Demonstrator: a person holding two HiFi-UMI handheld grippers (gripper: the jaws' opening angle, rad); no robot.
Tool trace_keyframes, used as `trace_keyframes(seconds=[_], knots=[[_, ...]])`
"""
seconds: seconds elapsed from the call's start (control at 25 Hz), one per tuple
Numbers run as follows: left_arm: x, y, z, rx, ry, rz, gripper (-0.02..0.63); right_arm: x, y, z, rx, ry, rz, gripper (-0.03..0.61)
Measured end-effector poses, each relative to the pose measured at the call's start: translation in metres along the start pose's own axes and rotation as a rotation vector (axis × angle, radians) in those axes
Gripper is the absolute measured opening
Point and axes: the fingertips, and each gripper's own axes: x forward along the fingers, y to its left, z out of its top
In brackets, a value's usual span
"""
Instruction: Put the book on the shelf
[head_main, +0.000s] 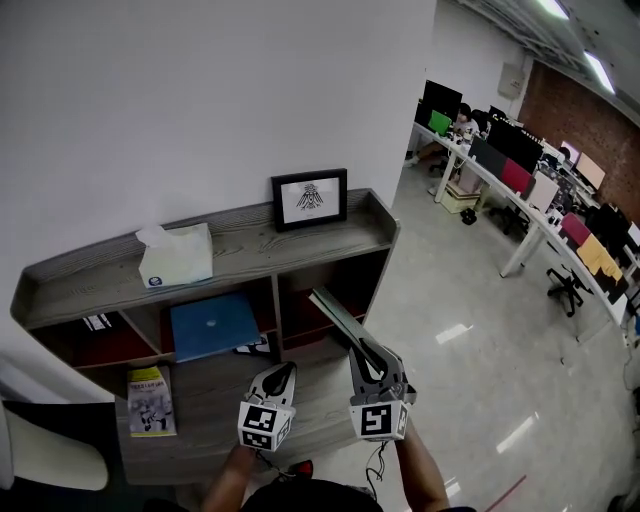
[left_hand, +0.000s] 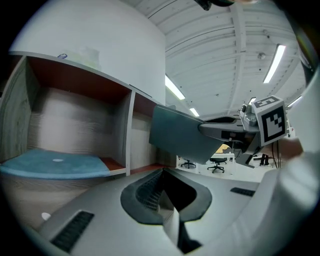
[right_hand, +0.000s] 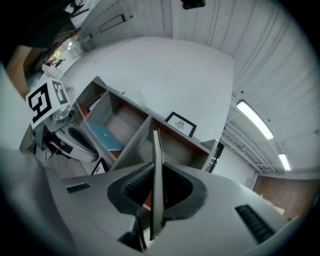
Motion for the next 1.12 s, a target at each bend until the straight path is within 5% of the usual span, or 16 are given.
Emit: trace_keyframes(seconds=[0.4, 1.12], knots=[[0.008, 0.019, -0.012, -0.013, 0.022, 0.011, 0.006, 0.044, 0.029, -0.021, -0.394, 0.009, 0.002, 0.075], [0.036, 0.035, -0.026, -0.08, 0.06, 0.129, 0.006, 0.084, 0.073, -0.076, -0.623, -0.077, 0.146, 0.077]])
